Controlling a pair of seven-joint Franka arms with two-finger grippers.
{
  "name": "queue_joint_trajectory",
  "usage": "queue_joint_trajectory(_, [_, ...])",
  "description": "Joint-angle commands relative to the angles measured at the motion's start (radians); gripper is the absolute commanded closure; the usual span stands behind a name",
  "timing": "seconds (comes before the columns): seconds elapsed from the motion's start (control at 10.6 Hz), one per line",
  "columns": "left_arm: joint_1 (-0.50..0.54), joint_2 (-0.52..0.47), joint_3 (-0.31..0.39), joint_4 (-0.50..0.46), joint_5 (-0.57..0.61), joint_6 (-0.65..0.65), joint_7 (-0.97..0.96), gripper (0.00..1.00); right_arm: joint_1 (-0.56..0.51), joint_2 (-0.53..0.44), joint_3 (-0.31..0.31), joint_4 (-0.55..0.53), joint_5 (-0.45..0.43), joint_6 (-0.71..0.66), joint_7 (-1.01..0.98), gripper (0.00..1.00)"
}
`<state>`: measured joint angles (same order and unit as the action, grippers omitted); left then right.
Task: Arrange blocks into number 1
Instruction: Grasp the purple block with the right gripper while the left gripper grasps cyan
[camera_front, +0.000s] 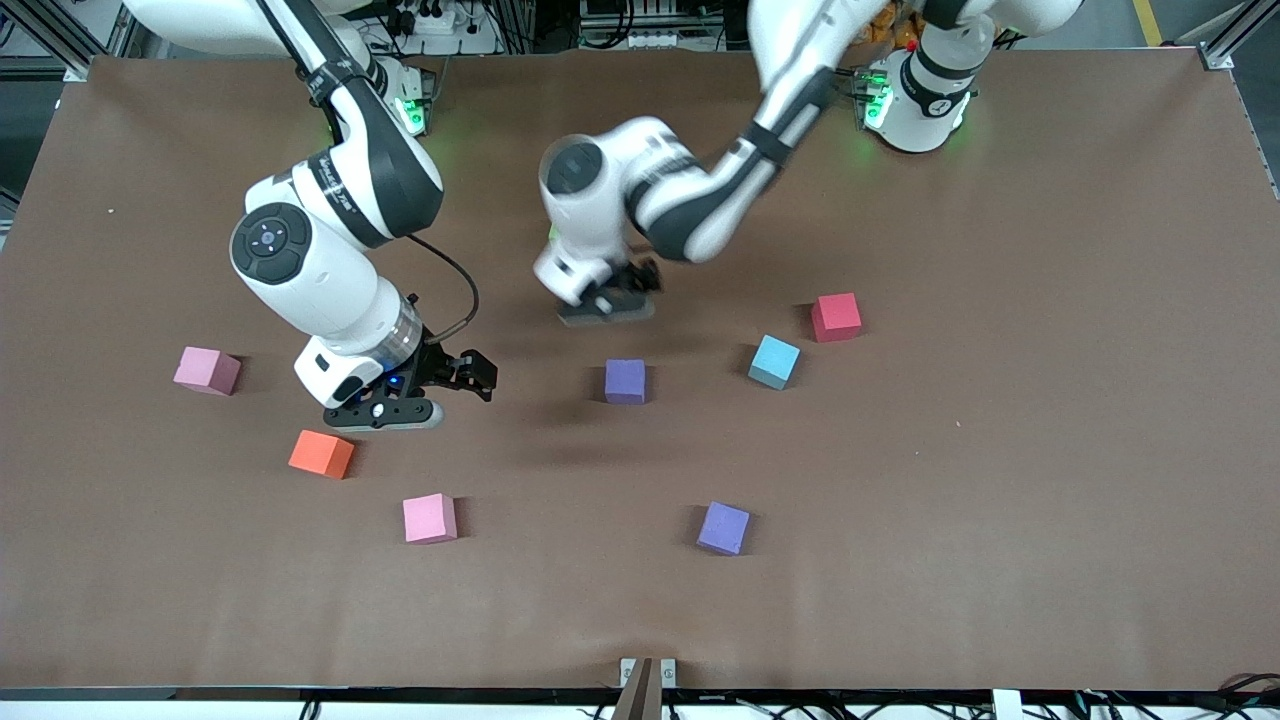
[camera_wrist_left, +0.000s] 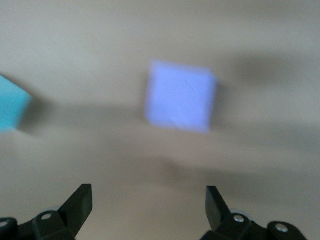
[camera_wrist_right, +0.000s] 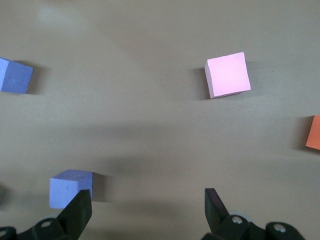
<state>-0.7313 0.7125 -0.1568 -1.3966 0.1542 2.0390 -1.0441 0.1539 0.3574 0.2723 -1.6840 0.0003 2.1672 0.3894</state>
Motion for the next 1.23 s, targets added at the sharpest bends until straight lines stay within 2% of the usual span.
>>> queue_joint_trajectory(0.0, [0.148, -0.044, -0.017, -0.059, 0.047, -0.019, 0.094, 0.0, 0.041, 0.037, -0.001, 0.003, -0.006, 0.003, -0.012, 0.0])
queue_joint_trajectory(0.09, [0.212, -0.054, -0.024, -0.068, 0.057, -0.022, 0.146, 0.0, 0.059, 0.046, -0.001, 0.004, -0.008, 0.008, -0.01, 0.0])
queue_joint_trajectory(0.19, [0.258, -0.1, -0.029, -0.144, 0.057, -0.02, 0.183, 0.0, 0.085, 0.057, -0.001, 0.007, -0.002, 0.029, 0.008, 0.0])
queue_joint_trajectory(0.28, [0.306, -0.178, -0.03, -0.271, 0.057, 0.019, 0.208, 0.0, 0.113, 0.073, -0.001, 0.01, -0.006, 0.037, 0.047, 0.0])
queue_joint_trajectory(0.47, [0.377, -0.345, -0.044, -0.573, 0.054, 0.28, 0.239, 0.0, 0.194, 0.133, -0.016, 0.056, -0.011, 0.048, 0.179, 0.0])
queue_joint_trajectory(0.57, [0.389, -0.358, -0.053, -0.628, 0.054, 0.349, 0.243, 0.0, 0.255, 0.17, -0.042, 0.097, -0.035, 0.048, 0.285, 0.0])
queue_joint_trajectory(0.76, [0.389, -0.357, -0.066, -0.668, 0.057, 0.356, 0.26, 0.0, 0.332, 0.285, -0.055, 0.193, -0.149, 0.049, 0.469, 0.0])
queue_joint_trajectory(0.94, [0.388, -0.351, -0.067, -0.69, 0.057, 0.36, 0.533, 0.0, 0.371, 0.331, -0.056, 0.214, -0.178, 0.088, 0.523, 0.0])
queue_joint_trajectory(1.13, [0.389, -0.331, -0.067, -0.649, 0.056, 0.353, 0.843, 0.0, 0.387, 0.356, -0.056, 0.213, -0.219, 0.094, 0.551, 0.0])
